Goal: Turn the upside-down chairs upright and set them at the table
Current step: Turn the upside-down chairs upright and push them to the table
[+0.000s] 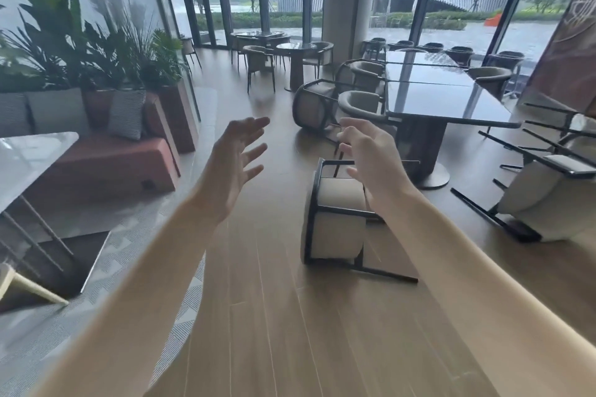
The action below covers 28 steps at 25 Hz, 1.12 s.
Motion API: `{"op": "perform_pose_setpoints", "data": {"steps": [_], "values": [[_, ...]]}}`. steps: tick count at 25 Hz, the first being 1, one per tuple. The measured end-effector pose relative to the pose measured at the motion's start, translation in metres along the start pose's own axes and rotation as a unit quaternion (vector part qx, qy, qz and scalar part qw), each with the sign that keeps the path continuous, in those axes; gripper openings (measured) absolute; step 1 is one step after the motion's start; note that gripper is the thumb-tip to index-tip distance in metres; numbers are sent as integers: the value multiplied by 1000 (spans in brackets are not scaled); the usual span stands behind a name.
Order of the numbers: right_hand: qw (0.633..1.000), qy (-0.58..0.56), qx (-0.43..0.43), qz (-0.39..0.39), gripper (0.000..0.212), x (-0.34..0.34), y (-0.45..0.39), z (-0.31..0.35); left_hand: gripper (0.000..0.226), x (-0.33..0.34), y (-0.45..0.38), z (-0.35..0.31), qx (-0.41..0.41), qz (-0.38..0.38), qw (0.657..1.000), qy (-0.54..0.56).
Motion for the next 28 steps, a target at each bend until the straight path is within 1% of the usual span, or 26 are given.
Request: {"op": "perform_pose_setpoints", "data": {"steps": [5,10,13,16,22,28], "values": [[999,12,10,-37,28,20,-94,-14,81,-9,-97,20,-22,28,999,5],[998,-2,26,-48,25,36,-209,-25,73,-7,-218,36,-31,63,997,-14],[998,2,27,-64,25,39,-268,-29,64,-1,-282,36,-33,77,996,-6],[997,7,31,-77,24,51,-322,-39,63,-1,-340,43,-32,76,997,12],[994,18,62,-86,23,95,-391,-66,60,-26,-420,71,-62,64,995,36],[987,27,68,-143,20,144,-432,-86,51,-64,-491,92,-75,102,991,36]]}}
Point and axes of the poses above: each hand's wrist, its own y-axis away from the middle knuckle, its own x-axis out of the palm, z = x × y, the point moved 3 cm from there along -y, towards the middle knuckle, and after that the axes turned 1 degree about y, right-handed, at the moved point
